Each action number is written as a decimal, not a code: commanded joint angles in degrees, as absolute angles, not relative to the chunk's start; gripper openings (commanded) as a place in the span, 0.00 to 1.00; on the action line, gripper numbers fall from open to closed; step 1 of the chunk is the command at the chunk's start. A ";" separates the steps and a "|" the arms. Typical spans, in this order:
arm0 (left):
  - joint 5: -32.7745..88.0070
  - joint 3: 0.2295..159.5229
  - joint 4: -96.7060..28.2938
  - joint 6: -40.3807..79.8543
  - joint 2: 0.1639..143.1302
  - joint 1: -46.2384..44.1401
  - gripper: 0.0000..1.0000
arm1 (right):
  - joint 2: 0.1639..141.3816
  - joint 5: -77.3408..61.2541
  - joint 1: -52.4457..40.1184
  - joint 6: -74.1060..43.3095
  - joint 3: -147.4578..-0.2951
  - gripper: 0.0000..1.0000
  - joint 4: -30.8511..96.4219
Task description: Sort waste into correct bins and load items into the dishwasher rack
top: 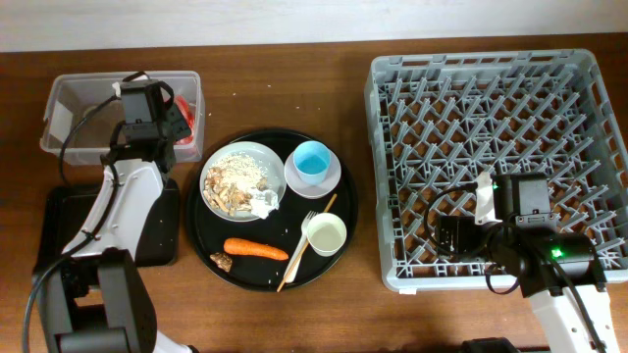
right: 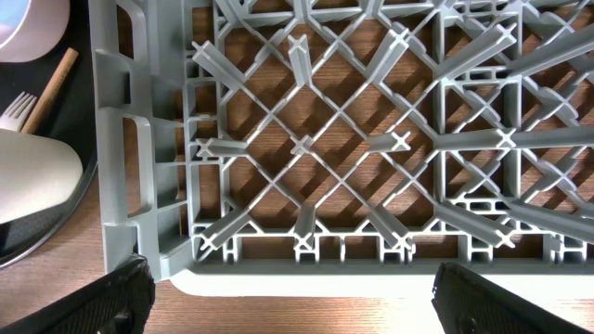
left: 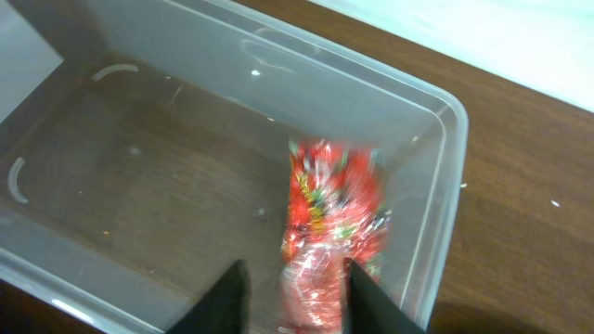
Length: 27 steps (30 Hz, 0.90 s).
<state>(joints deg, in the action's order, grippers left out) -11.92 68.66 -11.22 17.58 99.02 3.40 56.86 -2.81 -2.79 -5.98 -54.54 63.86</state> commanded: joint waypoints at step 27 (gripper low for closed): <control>9.32 70.26 -44.93 16.40 96.29 -11.70 0.00 | 56.64 -2.31 -2.98 -6.07 -55.53 0.99 63.72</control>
<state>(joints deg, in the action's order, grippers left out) 9.08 64.45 -42.74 19.07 100.44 -14.50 56.84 -2.81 -2.79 -6.04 -54.65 63.88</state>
